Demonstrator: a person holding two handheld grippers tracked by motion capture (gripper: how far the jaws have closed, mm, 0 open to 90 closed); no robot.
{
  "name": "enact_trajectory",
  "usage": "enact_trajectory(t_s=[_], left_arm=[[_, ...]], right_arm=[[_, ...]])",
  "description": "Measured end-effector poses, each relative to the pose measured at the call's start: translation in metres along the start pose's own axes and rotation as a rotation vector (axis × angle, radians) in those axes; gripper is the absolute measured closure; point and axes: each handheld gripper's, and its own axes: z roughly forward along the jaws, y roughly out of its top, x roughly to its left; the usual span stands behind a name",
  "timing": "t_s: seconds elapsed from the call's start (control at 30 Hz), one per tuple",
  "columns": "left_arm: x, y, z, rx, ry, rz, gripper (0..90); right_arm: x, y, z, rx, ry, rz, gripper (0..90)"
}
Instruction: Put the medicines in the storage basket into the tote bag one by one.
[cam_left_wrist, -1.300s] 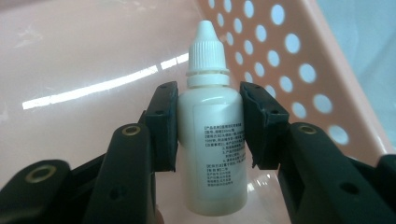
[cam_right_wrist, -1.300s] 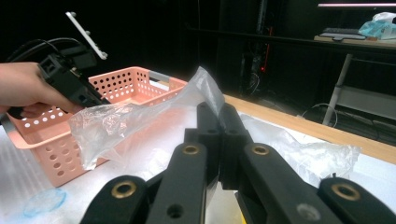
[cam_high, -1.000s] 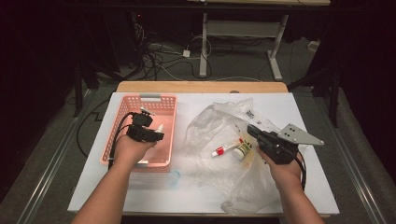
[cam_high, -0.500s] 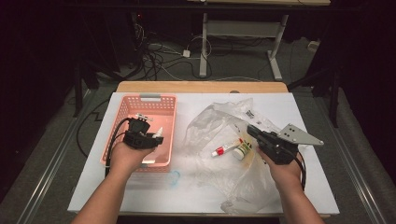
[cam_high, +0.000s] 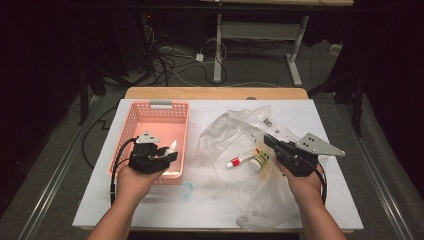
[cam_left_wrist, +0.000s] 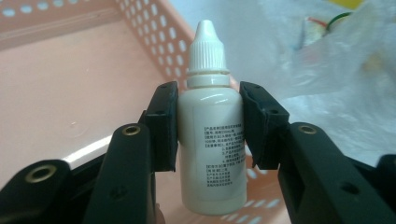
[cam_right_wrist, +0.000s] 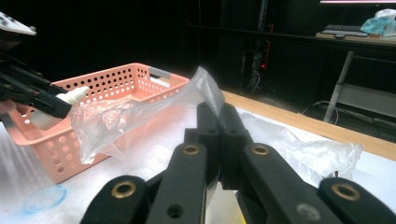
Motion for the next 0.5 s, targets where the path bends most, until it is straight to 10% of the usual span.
enact_trajectory(t_s=[0.5], left_arm=[[-0.04,0.002,-0.003,-0.087,-0.096,0.1,57.8]], right_arm=[[0.0,-0.001,0.001,0.004,0.0,-0.002,90.0]])
